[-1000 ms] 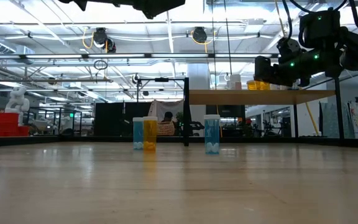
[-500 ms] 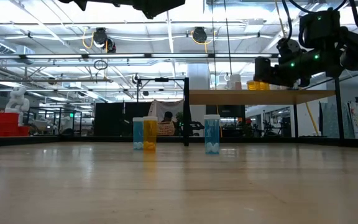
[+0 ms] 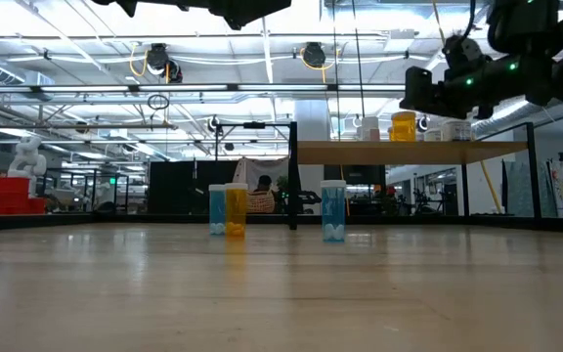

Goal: Pick and place medicine bottles onto shelf by color
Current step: Adjust the large orange pill bottle on the shelf

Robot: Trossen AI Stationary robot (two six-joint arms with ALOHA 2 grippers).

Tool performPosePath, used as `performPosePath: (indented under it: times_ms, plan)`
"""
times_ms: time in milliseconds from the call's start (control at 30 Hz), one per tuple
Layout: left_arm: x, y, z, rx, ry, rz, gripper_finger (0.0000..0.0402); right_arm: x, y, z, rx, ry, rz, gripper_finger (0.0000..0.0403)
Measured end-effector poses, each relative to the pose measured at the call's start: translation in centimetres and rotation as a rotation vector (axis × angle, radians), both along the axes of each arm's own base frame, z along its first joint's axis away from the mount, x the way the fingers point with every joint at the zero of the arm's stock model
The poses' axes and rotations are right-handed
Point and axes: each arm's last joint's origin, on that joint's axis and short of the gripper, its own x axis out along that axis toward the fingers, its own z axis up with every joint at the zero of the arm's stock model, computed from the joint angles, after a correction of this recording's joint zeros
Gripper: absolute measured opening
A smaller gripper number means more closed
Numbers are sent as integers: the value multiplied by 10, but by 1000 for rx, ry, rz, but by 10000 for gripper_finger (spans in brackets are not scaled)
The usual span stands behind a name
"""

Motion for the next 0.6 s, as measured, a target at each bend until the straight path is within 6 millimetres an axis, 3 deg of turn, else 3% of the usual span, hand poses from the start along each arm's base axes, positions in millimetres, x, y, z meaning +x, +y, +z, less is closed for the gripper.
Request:
performPosePath:
  times_ms: [233, 367, 600]
  plan:
    - [0, 0, 0, 0, 0, 0, 296, -1, 16, 5, -27, 62, -31, 240]
    - [0, -1, 0, 0, 0, -5, 296, 2, 22, -1, -25, 125, 60, 236]
    - [0, -2, 1, 4, -14, -6, 296, 5, 22, -12, 74, 90, 104, 172]
